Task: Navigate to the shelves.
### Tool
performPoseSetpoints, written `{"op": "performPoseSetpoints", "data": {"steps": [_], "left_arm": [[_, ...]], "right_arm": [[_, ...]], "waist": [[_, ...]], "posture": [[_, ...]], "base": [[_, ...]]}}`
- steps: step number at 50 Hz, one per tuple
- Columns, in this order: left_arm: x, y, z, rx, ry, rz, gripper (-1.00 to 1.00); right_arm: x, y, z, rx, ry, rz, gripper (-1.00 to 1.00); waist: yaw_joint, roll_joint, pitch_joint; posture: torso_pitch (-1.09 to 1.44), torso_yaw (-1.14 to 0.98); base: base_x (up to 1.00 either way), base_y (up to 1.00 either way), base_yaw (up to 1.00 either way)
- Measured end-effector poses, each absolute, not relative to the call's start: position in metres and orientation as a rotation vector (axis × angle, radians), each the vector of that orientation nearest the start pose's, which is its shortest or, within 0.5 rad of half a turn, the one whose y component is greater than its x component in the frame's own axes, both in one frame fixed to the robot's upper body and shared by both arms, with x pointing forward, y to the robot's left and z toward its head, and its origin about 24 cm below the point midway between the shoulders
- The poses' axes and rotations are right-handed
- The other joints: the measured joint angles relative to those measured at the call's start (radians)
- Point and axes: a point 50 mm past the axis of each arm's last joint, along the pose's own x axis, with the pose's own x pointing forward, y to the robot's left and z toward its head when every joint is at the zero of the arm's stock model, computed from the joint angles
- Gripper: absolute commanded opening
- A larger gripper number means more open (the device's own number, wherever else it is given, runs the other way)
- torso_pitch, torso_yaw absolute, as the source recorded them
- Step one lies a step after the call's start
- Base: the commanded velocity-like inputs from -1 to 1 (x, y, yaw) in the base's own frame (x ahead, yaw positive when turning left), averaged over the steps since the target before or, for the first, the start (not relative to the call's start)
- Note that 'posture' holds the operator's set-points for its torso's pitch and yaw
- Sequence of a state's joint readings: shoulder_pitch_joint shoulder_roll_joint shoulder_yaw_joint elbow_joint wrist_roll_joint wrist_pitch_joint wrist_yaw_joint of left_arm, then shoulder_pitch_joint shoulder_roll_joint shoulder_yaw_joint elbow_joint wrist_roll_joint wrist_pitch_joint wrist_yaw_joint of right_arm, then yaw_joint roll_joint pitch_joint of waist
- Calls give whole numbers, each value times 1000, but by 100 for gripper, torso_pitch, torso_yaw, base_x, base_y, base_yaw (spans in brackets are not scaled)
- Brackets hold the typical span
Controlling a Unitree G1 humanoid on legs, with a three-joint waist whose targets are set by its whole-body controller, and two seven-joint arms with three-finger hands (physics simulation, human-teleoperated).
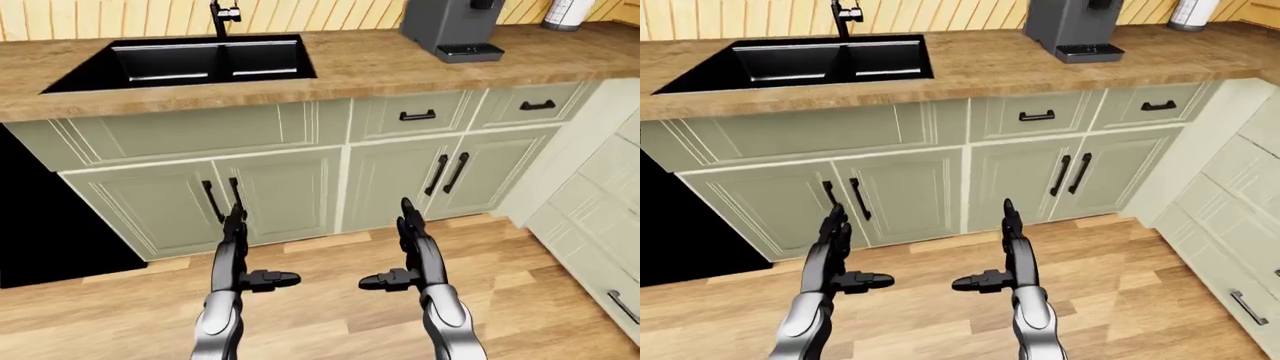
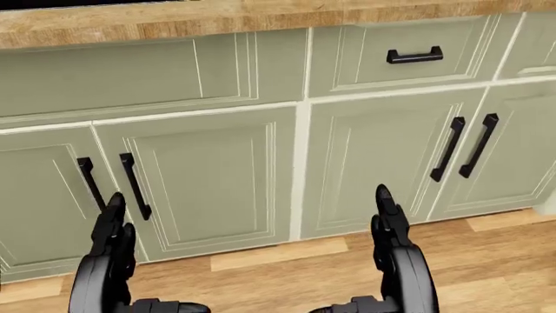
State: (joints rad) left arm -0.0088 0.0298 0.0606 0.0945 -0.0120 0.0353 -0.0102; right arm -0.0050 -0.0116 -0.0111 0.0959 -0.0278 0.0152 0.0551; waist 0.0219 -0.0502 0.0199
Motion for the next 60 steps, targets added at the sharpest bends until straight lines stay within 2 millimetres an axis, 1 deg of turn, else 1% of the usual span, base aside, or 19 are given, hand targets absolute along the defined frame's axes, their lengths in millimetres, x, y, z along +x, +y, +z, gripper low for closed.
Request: {"op": "performPoseSetpoints", "data": {"steps": [1,2,5,12,15,17,20,22,26,28,33,38,43,44,48,50,54,56,60], "left_arm": [[254,167,19,8,117,47,100],[254,163,18,2,121,36,100],[252,157,14,-2,144,8,100],[253,164,19,6,123,34,100],[254,163,20,6,114,33,100],[253,167,17,12,128,44,100],[250,170,11,12,156,60,100],[251,170,13,13,148,58,100],[252,169,18,14,125,53,100],[253,169,19,14,119,51,100],[252,157,13,-1,147,8,100],[253,163,17,5,130,29,100],[254,164,20,10,113,33,100],[254,166,19,13,117,39,100],[250,170,11,13,158,58,100],[251,169,13,14,148,55,100],[253,169,17,15,125,51,100],[254,167,19,12,116,48,100],[252,157,13,-1,142,10,100]], "right_arm": [[253,-152,19,-41,105,44,100],[253,-156,18,-46,109,34,100],[249,-162,12,-47,143,4,100],[251,-157,14,-43,133,24,100],[252,-156,17,-43,119,26,100],[252,-152,15,-34,127,38,100],[250,-150,10,-33,153,50,100],[250,-151,11,-34,147,46,100],[253,-152,17,-36,116,42,100],[253,-151,19,-35,108,44,100],[249,-163,12,-47,145,1,100],[251,-158,13,-43,137,18,100],[253,-155,17,-40,119,28,100],[253,-153,16,-35,121,35,100],[249,-150,10,-33,155,50,100],[250,-152,12,-35,146,44,100],[253,-152,18,-35,114,42,100],[253,-152,19,-38,106,43,100],[250,-162,12,-47,141,5,100]], "waist": [[-8,-9,-7],[-17,2,-1],[-26,11,7],[-13,85,19],[-13,129,13],[-1,109,18],[0,113,6],[-1,96,3],[1,37,7],[-4,-9,-2],[-29,12,3],[-15,69,19],[-9,125,14],[-2,112,17],[0,106,7],[-1,88,6],[1,29,7],[-6,-13,-6],[-23,10,5]], "posture": [[0,0],[0,0],[0,0],[0,0],[0,0],[0,0],[0,0],[0,0],[0,0],[0,0],[0,0],[0,0],[0,0],[0,0],[0,0],[0,0],[0,0],[0,0],[0,0]], "base": [[0,-25,0],[0,-24,0],[0,-24,0],[0,-24,0],[0,-24,0],[0,-24,0],[0,-24,0],[0,-24,0],[0,-24,0],[0,-24,0],[0,-23,0],[0,-24,0],[0,-24,0],[0,-23,0],[0,-23,0],[0,-24,0],[0,-24,0],[0,-24,0],[0,-24,0]]}}
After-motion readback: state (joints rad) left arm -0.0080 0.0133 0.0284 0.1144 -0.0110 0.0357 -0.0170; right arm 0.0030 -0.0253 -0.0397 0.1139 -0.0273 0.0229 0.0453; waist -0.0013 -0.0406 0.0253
